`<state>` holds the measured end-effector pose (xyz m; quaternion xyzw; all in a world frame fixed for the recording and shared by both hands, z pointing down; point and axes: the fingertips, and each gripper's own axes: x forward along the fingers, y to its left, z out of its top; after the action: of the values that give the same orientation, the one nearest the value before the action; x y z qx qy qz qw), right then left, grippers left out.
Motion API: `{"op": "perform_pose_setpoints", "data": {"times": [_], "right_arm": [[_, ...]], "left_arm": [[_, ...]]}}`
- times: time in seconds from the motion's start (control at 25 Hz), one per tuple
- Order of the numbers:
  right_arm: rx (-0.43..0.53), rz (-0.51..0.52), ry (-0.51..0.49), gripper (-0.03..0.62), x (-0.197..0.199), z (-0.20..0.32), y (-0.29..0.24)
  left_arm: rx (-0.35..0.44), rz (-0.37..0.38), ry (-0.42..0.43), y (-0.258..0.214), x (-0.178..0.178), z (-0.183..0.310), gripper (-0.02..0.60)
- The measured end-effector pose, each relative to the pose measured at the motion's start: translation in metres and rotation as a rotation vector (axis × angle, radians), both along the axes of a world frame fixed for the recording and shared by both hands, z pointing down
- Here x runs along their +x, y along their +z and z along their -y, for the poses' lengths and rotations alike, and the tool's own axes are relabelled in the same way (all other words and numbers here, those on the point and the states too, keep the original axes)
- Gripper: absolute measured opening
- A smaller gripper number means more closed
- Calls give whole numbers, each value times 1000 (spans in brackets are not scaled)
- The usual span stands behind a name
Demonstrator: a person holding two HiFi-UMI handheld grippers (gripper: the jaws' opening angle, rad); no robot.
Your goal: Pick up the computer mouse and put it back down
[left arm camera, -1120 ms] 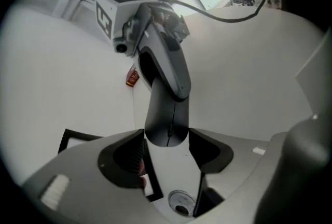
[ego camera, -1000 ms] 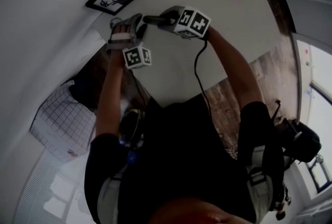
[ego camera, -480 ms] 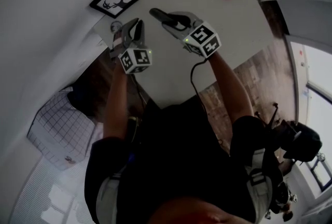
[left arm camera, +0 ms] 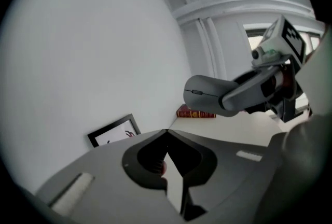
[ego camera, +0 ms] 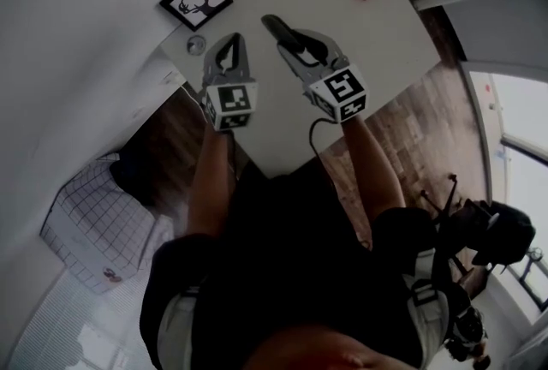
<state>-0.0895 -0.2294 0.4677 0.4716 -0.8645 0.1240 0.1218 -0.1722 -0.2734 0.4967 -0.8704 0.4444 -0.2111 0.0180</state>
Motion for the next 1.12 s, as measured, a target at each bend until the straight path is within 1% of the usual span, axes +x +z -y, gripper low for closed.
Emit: {"op": "perform_pose_setpoints", "data": {"times": [0.12,0.28,0.36,0.4,0.52,0.56,0.68,0.84,1.0,1.12], "right_arm": [[55,9,74,153,0,-21,-27],[121,-4,165,153,5,-48,-55],[152,-10,204,153,8,-66,-70],[169,-17,222,153,10,-74,-77],[209,-43,272,153,18,-97,-93],[221,-46,291,153,23,-103,-96],[271,-32,340,153,37,-124,-113],[322,-56,368,153,60,-155,-138],[363,-51,392,153,86,-189,-158],[394,-36,406,153,104,-215,-168]], "left_arm": [[10,-94,-8,-32,-1,-16,0],[54,-177,18,-69,4,-39,0],[71,-203,35,-84,9,-54,2],[74,-219,40,-90,11,-61,2],[53,-321,32,-109,20,-80,2],[53,-339,38,-114,25,-86,2],[68,-376,59,-129,44,-107,2],[111,-370,91,-154,72,-141,2],[143,-395,75,-180,96,-177,2],[173,-392,72,-192,112,-207,2]]}}
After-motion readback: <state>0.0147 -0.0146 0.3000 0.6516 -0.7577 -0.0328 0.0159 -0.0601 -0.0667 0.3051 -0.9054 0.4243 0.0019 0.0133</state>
